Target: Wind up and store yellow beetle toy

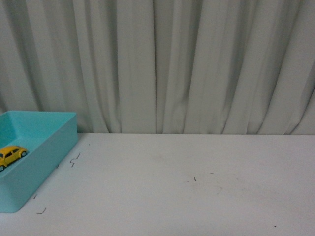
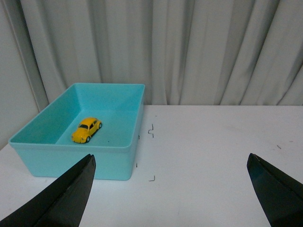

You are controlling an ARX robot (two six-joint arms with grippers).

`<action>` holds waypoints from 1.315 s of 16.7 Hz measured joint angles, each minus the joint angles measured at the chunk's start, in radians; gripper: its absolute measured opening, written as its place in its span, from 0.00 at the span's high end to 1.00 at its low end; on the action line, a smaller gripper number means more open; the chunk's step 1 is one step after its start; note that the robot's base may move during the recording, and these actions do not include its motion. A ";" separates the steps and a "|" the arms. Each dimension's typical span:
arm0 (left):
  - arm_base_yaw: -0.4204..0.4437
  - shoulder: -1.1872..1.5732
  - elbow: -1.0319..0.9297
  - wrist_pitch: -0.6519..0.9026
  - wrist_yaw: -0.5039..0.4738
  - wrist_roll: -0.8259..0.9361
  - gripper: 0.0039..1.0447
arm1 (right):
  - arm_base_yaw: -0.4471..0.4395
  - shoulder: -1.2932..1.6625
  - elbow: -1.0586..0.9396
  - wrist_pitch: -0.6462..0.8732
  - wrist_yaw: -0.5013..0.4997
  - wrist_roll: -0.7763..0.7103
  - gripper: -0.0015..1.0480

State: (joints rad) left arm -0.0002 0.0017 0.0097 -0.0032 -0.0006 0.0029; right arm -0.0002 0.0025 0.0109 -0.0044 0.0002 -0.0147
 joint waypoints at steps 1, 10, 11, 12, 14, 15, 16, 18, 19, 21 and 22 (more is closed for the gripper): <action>0.000 0.000 0.000 0.000 0.000 0.000 0.06 | 0.000 0.000 0.000 0.000 0.000 0.000 0.06; 0.000 0.000 0.000 0.000 0.000 0.000 0.06 | 0.000 0.000 0.000 0.000 0.000 0.000 0.06; 0.000 0.000 0.000 0.000 0.000 0.000 0.06 | 0.000 0.000 0.000 0.000 0.000 0.000 0.06; 0.000 0.000 0.000 0.000 0.000 0.000 0.06 | 0.000 0.000 0.000 0.000 0.000 0.000 0.06; 0.000 0.000 0.000 0.000 0.000 0.000 0.06 | 0.000 0.000 0.000 0.000 0.000 0.000 0.06; 0.000 0.000 0.000 0.000 0.000 0.000 0.06 | 0.000 0.000 0.000 0.000 0.000 0.000 0.06; 0.000 0.000 0.000 0.002 0.000 0.000 0.06 | 0.000 0.000 0.000 0.002 0.000 0.000 0.06; 0.000 0.000 0.000 0.002 0.000 0.000 0.06 | 0.000 0.000 0.000 0.003 0.001 0.000 0.06; 0.000 0.000 0.000 0.002 -0.001 0.000 0.06 | 0.000 0.000 0.000 0.003 0.000 0.000 0.06; 0.000 0.000 0.000 0.000 0.001 0.000 0.06 | 0.000 0.000 0.000 0.002 0.000 0.000 0.06; 0.000 0.000 0.000 0.000 0.000 0.000 0.06 | 0.000 0.000 0.000 0.002 0.000 0.000 0.06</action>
State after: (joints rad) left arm -0.0002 0.0017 0.0097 -0.0029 -0.0010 0.0029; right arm -0.0002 0.0025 0.0109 -0.0021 0.0006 -0.0147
